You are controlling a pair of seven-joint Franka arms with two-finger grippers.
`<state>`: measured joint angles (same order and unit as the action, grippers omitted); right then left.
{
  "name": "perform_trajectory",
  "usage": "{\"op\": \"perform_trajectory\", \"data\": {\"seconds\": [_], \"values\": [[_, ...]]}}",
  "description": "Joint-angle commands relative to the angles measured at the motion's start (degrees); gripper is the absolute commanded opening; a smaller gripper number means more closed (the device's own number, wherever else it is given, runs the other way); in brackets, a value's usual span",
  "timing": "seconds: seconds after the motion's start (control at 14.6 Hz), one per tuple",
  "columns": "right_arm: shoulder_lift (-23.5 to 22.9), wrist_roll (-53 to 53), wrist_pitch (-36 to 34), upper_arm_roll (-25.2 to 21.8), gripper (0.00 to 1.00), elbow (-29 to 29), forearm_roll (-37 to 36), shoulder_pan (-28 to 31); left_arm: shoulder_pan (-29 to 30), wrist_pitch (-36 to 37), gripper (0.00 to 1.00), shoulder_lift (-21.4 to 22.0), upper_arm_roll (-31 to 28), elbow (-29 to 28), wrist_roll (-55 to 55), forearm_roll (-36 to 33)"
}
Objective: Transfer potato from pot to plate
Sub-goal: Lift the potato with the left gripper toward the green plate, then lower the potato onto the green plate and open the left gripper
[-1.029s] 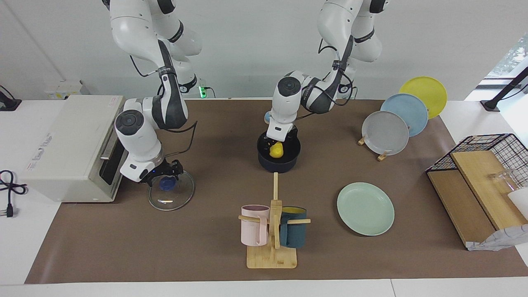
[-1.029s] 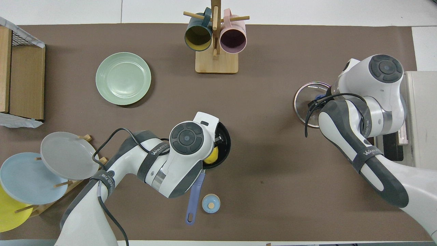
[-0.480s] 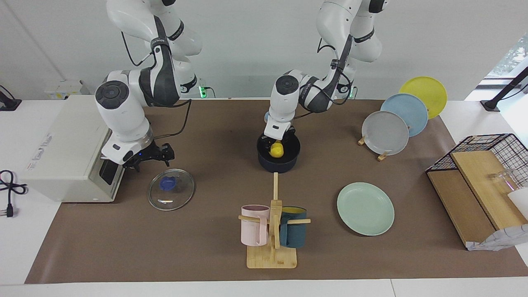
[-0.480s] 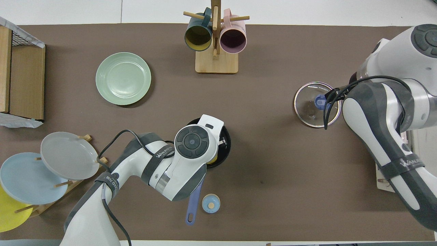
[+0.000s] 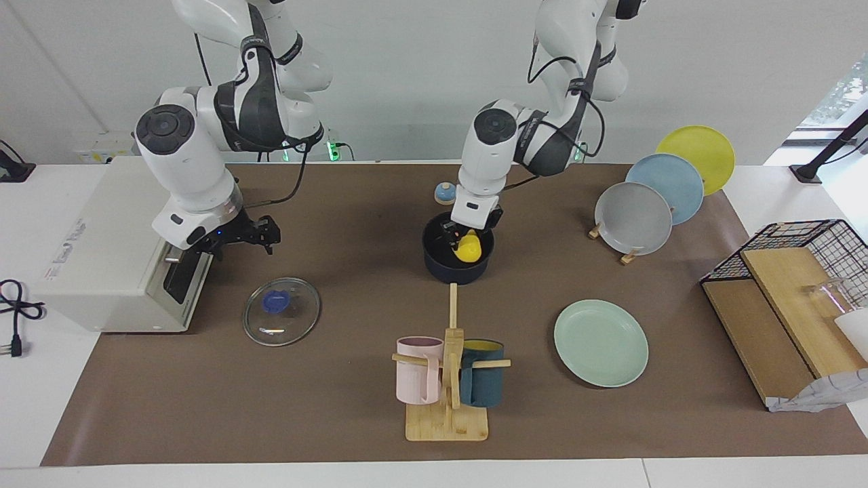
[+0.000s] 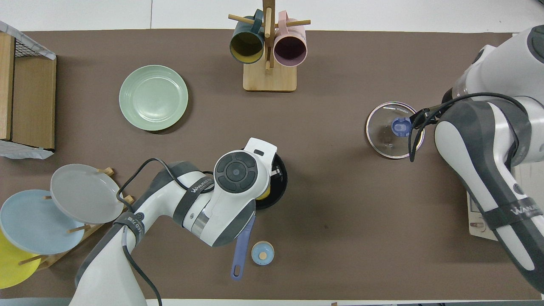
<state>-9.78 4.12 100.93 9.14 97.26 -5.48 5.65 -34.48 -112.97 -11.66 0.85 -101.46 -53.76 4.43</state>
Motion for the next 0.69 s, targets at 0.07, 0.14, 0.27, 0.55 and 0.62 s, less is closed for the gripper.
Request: {"op": "perform_trajectory", "data": {"seconds": [0.07, 0.14, 0.27, 0.55, 0.62], "values": [[2.22, -1.14, -1.7, 0.61, 1.0, -0.93, 1.09, 0.59, 9.67, 12.76, 0.0, -2.21, 0.21, 13.11, 8.82, 0.58], [2.39, -1.57, -3.27, 0.7, 1.0, -1.54, 1.09, 0.67, 12.48, 14.26, 0.0, -3.97, 0.21, 16.0, 12.24, 0.23], [3.62, -2.01, -5.48, 0.61, 1.0, -2.6, 1.7, 0.76, 18.19, 14.62, 0.0, -5.47, 0.12, 18.83, 22.15, 0.05], [8.36, -2.72, -11.53, -0.61, 1.0, -3.65, 2.23, 0.24, 25.67, 4.64, 0.0, -11.53, 0.03, 18.93, 34.94, -1.62], [8.72, -3.07, -14.33, -0.71, 1.0, -5.66, 2.32, 0.15, 26.12, 2.25, 0.0, -13.63, 0.03, 18.93, 36.08, -1.88]]}}
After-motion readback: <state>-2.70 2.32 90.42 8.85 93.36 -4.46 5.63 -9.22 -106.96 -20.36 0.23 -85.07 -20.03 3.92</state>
